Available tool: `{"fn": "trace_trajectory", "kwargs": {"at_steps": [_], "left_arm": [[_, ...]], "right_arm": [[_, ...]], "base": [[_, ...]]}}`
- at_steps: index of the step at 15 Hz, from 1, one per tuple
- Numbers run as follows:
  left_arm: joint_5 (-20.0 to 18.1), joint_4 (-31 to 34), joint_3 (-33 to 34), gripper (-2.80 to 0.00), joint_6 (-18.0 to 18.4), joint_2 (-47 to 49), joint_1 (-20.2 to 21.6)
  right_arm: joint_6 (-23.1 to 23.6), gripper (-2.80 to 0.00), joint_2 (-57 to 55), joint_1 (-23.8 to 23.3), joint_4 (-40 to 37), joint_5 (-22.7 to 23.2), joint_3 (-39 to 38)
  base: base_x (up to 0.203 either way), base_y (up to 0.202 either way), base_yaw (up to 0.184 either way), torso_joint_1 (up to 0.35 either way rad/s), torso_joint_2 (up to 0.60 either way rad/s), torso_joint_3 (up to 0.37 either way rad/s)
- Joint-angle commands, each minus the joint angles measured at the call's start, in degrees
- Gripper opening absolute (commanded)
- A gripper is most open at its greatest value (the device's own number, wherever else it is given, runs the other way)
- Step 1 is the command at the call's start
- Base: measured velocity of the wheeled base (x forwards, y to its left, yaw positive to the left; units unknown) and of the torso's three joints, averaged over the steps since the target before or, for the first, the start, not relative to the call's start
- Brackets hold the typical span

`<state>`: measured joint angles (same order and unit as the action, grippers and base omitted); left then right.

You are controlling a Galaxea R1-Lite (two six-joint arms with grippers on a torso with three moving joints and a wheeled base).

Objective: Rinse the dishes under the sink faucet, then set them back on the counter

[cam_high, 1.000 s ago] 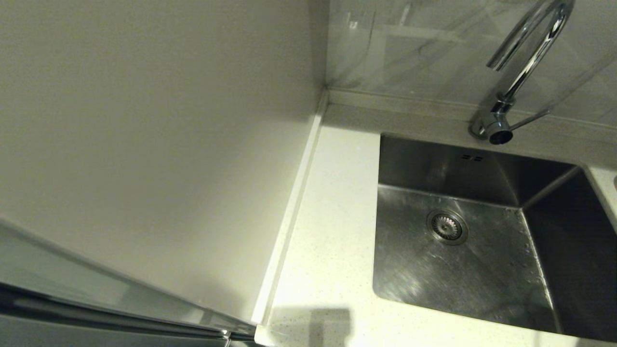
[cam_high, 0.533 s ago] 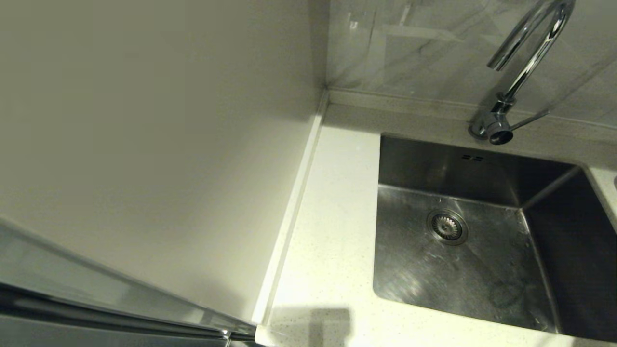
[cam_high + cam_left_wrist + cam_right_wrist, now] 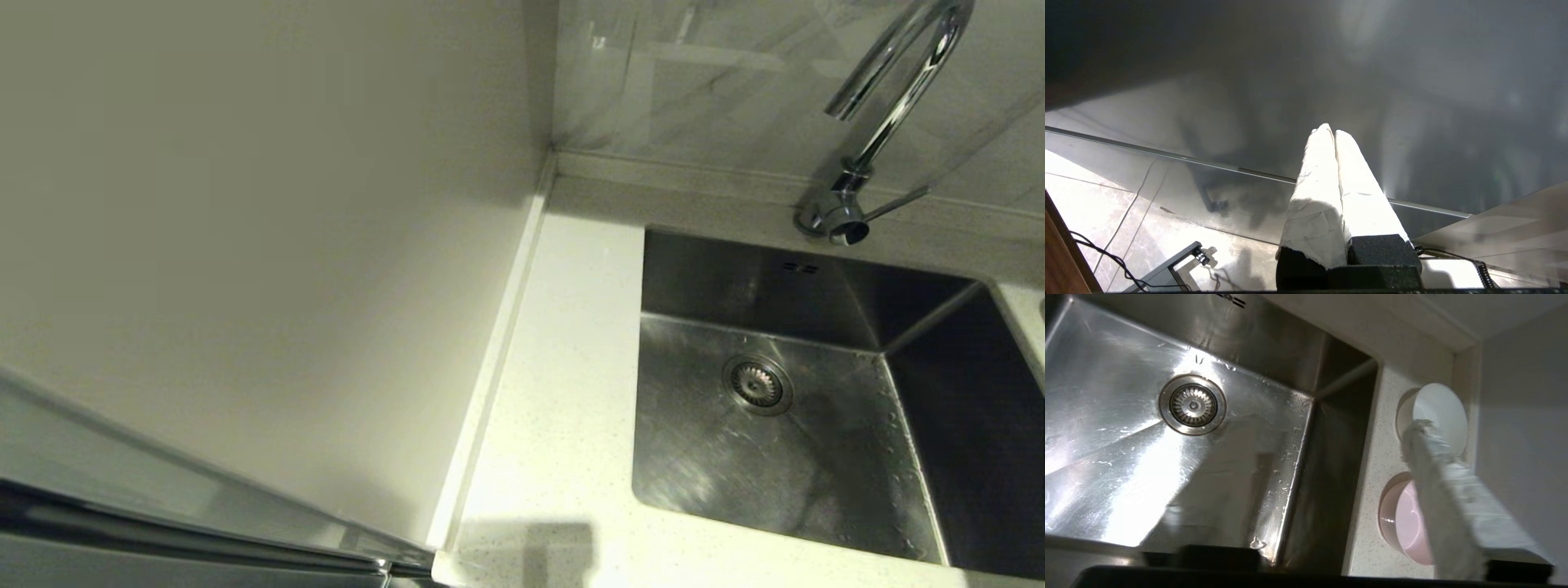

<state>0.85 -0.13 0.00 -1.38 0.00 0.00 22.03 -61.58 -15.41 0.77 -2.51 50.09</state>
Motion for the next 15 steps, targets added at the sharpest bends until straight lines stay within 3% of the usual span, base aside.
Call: {"fn": "trace_trajectory", "kwargs": {"at_steps": [1,6,15], "left_arm": [[0.03,-0.04,0.00,-2.80,0.03,-0.18,0.00],[0.03,-0.04,0.00,-2.80,-0.02,-0.18,0.00],[0.03,-0.04,0.00,-2.80,-0.02,-0.20,0.00]], "right_arm": [[0.16,-2.80,6.92,6.90,-0.18,-5.16,-2.67],[-0.56,-2.80,15.34,9.52,-0.18,-6.90,-10.42],[-12.11,-2.80,30.10,13.43,2.01,-6.95,-23.57]], "base": [[0.000,0.000,0.000,0.000,0.00,0.000],[0.000,0.000,0.000,0.000,0.00,0.000],[0.000,0.000,0.000,0.000,0.00,0.000]]}}
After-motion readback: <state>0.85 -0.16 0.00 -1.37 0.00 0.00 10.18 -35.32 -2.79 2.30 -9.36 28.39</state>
